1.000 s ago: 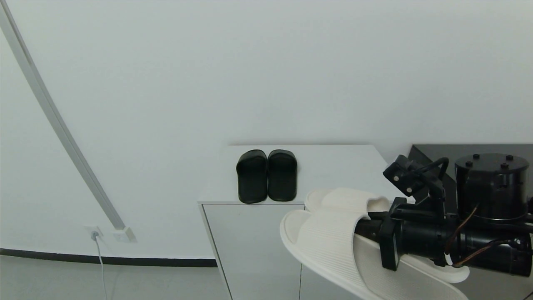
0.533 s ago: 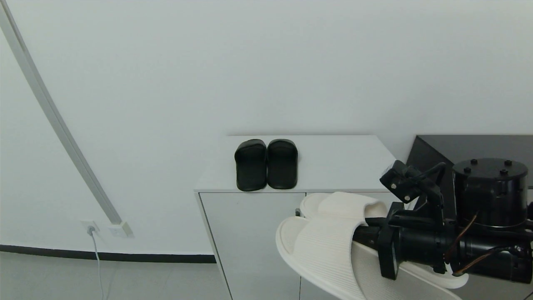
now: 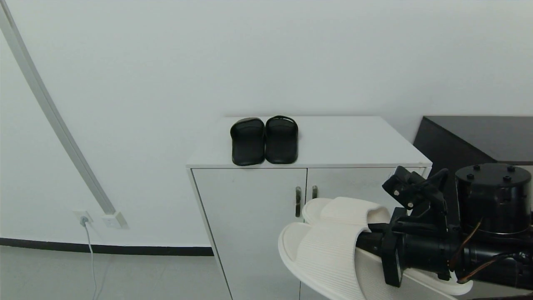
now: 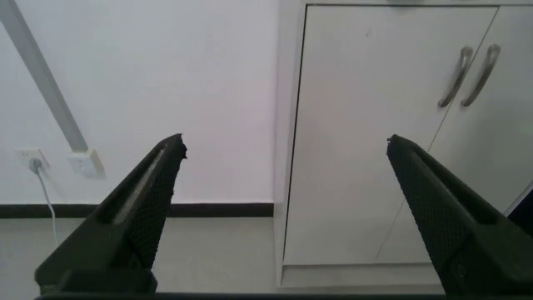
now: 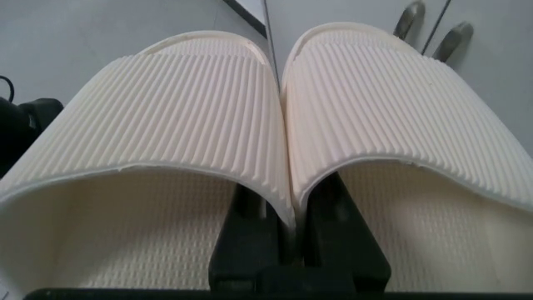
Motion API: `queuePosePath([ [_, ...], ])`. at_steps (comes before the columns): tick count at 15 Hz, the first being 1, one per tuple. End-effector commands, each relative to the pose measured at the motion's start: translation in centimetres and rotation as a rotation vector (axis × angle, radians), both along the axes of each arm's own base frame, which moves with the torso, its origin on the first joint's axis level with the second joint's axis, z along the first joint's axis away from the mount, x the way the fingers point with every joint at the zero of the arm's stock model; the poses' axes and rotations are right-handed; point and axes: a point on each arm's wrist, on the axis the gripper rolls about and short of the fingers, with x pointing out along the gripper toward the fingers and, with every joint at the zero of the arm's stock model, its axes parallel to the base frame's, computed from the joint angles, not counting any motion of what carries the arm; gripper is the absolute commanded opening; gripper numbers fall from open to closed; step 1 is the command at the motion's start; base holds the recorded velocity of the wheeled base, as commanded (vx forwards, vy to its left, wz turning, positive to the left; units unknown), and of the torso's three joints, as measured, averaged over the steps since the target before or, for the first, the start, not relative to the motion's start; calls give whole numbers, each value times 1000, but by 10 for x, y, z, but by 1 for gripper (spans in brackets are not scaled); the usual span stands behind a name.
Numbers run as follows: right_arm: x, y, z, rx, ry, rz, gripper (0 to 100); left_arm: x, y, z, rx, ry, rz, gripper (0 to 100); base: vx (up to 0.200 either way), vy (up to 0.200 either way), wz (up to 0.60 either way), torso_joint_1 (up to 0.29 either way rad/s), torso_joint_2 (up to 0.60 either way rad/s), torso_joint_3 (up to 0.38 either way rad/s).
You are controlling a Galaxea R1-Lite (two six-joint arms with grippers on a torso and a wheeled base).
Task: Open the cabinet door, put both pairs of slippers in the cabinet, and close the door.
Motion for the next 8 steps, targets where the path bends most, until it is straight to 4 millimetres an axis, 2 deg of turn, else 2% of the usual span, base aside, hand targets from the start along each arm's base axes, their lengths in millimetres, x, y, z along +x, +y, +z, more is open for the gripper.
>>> queuePosePath([
  [1, 0, 0, -1, -4, 3, 1, 0, 0, 0, 0, 0, 0, 1, 100, 0, 0, 0, -198, 520, 320],
  [8, -1, 4, -4, -10, 10, 15, 0, 0, 0, 0, 0, 1, 1, 100, 0, 0, 0, -174, 498, 325],
])
